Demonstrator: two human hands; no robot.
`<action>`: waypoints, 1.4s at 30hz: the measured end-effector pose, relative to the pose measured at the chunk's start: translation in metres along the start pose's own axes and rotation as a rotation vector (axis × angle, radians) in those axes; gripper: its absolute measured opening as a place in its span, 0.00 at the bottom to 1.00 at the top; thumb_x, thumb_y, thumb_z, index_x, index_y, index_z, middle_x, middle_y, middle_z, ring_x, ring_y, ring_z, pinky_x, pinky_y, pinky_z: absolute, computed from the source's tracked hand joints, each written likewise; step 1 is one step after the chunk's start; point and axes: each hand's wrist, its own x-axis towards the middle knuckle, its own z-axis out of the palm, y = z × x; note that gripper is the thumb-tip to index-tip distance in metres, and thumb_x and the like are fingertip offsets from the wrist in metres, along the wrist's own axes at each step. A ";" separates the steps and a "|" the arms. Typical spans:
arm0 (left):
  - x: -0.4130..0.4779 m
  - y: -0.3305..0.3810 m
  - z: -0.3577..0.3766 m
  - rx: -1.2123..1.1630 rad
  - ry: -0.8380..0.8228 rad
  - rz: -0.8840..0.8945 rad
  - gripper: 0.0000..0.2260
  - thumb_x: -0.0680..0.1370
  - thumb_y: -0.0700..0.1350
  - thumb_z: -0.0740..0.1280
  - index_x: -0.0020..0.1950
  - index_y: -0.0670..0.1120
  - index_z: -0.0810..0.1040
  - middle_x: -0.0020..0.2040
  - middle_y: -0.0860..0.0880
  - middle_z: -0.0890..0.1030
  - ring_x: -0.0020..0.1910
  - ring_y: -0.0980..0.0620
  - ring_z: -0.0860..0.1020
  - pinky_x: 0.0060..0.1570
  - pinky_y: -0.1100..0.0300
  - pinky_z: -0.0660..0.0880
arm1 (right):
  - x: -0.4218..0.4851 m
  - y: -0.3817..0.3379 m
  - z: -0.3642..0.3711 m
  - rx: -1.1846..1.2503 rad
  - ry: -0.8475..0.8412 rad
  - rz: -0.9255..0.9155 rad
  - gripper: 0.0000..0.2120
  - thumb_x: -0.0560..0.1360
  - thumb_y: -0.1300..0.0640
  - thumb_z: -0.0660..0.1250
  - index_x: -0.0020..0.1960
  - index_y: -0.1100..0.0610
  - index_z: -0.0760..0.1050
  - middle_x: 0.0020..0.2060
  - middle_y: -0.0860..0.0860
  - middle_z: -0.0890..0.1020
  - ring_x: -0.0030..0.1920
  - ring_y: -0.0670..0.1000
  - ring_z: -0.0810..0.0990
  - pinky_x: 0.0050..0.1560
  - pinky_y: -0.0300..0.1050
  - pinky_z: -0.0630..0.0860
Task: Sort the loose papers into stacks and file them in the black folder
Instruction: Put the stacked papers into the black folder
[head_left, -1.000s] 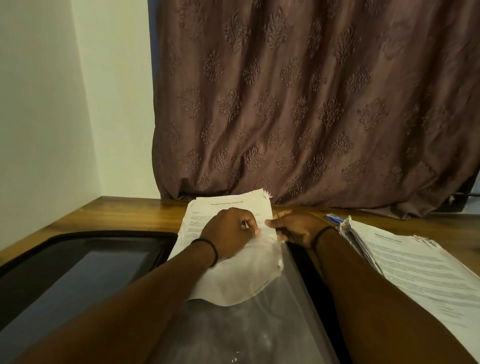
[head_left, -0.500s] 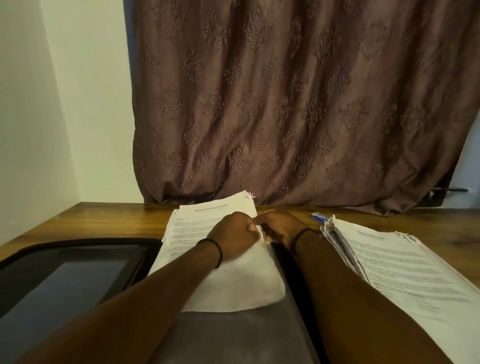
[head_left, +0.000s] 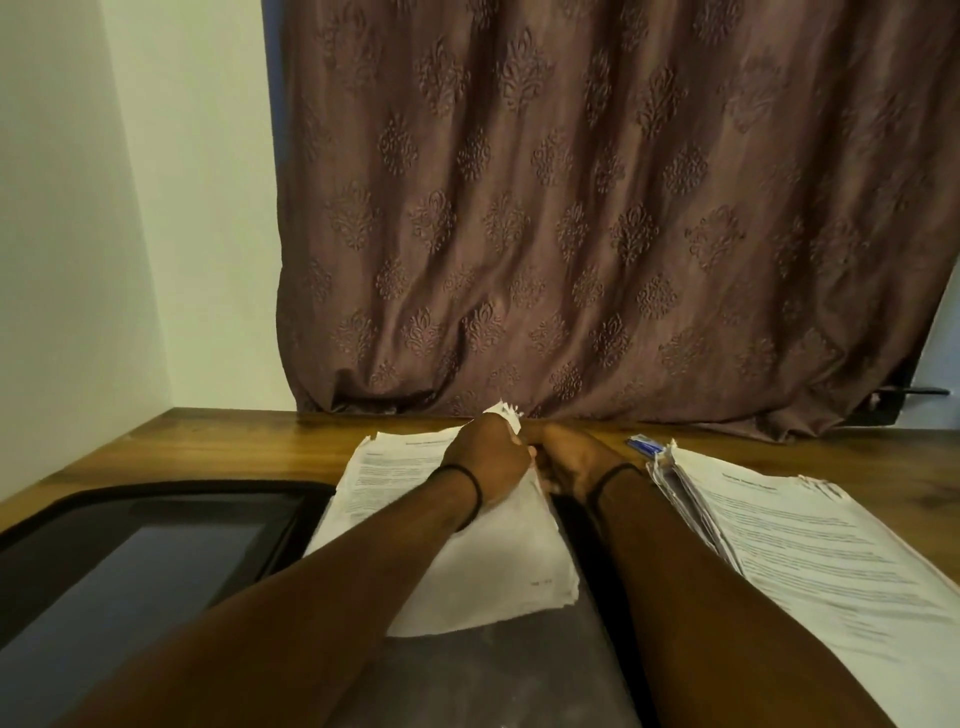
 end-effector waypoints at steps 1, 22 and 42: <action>-0.001 -0.001 -0.002 0.034 -0.009 0.026 0.12 0.75 0.43 0.70 0.33 0.48 0.72 0.35 0.46 0.77 0.44 0.41 0.79 0.48 0.54 0.75 | 0.000 0.000 0.000 -0.013 -0.020 0.001 0.03 0.76 0.59 0.64 0.43 0.54 0.75 0.32 0.50 0.75 0.30 0.47 0.70 0.27 0.37 0.67; -0.020 -0.047 -0.068 0.102 -0.149 0.218 0.10 0.73 0.45 0.74 0.32 0.45 0.81 0.27 0.56 0.77 0.29 0.63 0.72 0.34 0.70 0.69 | -0.009 0.001 -0.006 -0.230 -0.198 -0.124 0.05 0.78 0.61 0.67 0.44 0.61 0.76 0.29 0.52 0.75 0.25 0.44 0.69 0.23 0.34 0.65; -0.016 -0.052 -0.072 0.164 -0.172 0.249 0.12 0.74 0.47 0.74 0.30 0.51 0.79 0.34 0.51 0.82 0.35 0.58 0.78 0.43 0.57 0.77 | -0.008 0.001 -0.005 -0.240 -0.243 -0.103 0.11 0.78 0.59 0.68 0.37 0.56 0.74 0.24 0.47 0.75 0.25 0.44 0.68 0.22 0.34 0.60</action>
